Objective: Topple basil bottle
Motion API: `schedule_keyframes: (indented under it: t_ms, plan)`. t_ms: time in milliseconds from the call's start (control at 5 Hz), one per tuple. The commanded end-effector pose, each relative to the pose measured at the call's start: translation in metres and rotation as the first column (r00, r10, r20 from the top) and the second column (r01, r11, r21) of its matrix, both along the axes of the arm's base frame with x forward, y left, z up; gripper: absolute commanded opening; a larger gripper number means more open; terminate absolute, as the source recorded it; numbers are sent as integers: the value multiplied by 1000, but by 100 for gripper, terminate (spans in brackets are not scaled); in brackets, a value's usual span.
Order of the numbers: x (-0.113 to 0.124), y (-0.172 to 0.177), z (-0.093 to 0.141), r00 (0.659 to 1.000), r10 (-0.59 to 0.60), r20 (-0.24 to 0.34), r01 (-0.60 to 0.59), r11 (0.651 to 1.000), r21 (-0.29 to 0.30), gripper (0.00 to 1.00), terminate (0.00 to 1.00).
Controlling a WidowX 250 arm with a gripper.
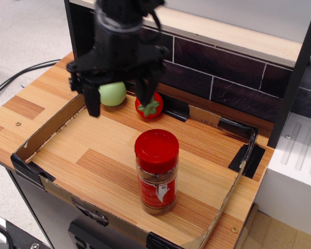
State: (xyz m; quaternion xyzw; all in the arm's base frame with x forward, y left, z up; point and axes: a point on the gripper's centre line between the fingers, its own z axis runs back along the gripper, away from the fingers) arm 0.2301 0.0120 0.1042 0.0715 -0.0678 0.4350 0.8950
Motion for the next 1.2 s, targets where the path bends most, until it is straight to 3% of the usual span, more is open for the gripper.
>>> schedule_keyframes:
  t_ms: [0,200,400,1000]
  plan:
    - [-6,-23,6,999,12,50,-9,998,-60,100,0]
    - [-8,-27,4,997,39,59,-34,996,-84,100,0]
    - [-9,-32,2,991,74,110,-62,992,-106,100,0]
    - [-15,-50,-4,982,187,22,-182,974,-132,100,0]
